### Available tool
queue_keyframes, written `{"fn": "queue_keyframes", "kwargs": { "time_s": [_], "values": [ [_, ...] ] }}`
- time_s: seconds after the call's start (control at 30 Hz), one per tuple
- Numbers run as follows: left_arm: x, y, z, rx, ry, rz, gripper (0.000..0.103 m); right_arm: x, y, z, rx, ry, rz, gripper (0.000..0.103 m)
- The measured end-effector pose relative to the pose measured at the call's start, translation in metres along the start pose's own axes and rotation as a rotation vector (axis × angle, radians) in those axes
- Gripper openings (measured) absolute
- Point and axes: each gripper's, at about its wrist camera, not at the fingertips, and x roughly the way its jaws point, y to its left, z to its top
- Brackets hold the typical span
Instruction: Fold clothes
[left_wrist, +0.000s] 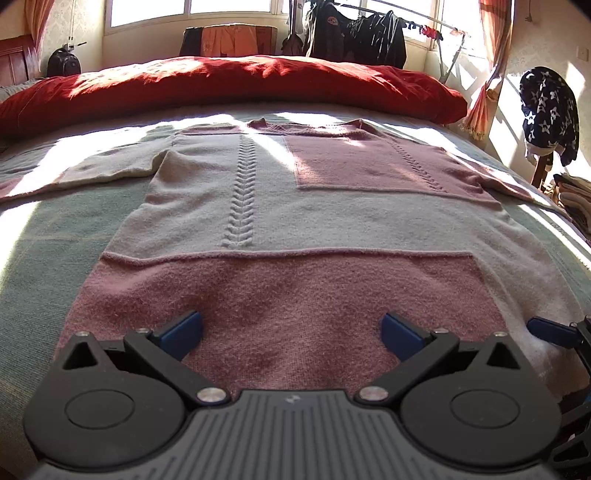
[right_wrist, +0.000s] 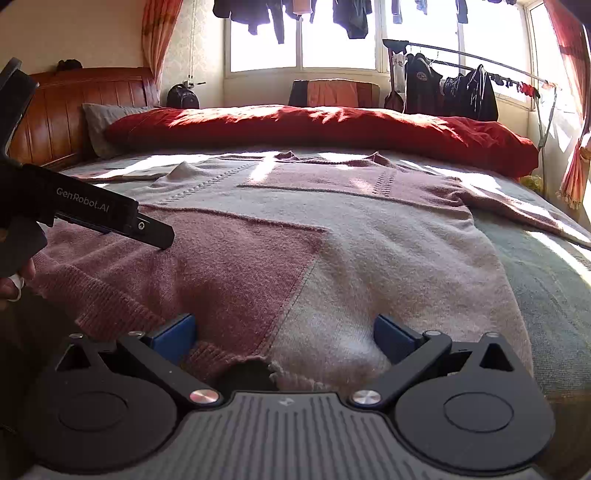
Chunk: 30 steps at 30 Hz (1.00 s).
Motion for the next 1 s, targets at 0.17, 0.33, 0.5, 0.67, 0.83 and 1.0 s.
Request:
{"fn": "queue_keyframes", "kwargs": {
  "time_s": [0.17, 0.33, 0.5, 0.67, 0.83, 1.0],
  "values": [
    [-0.015, -0.003, -0.017, -0.004, -0.002, -0.01, 0.102, -0.001, -0.002, -0.001, 0.008, -0.005, 0.005, 0.103],
    [-0.03, -0.004, -0.027, 0.022, -0.001, -0.02, 0.102, -0.002, 0.0, -0.003, 0.01, -0.016, 0.002, 0.103],
    [-0.027, 0.01, -0.001, -0.014, -0.025, -0.04, 0.102, -0.003, 0.0, -0.007, 0.005, -0.036, 0.003, 0.103],
    [0.001, 0.031, 0.03, -0.104, -0.034, -0.096, 0.102, -0.003, -0.001, -0.01, 0.002, -0.062, 0.007, 0.103],
    [0.022, 0.057, 0.039, -0.198, -0.011, -0.105, 0.102, -0.003, -0.002, -0.013, -0.001, -0.083, 0.014, 0.103],
    [0.017, 0.078, 0.052, -0.25, -0.004, -0.075, 0.102, -0.003, -0.003, -0.016, -0.004, -0.107, 0.021, 0.103]
  ]
}}
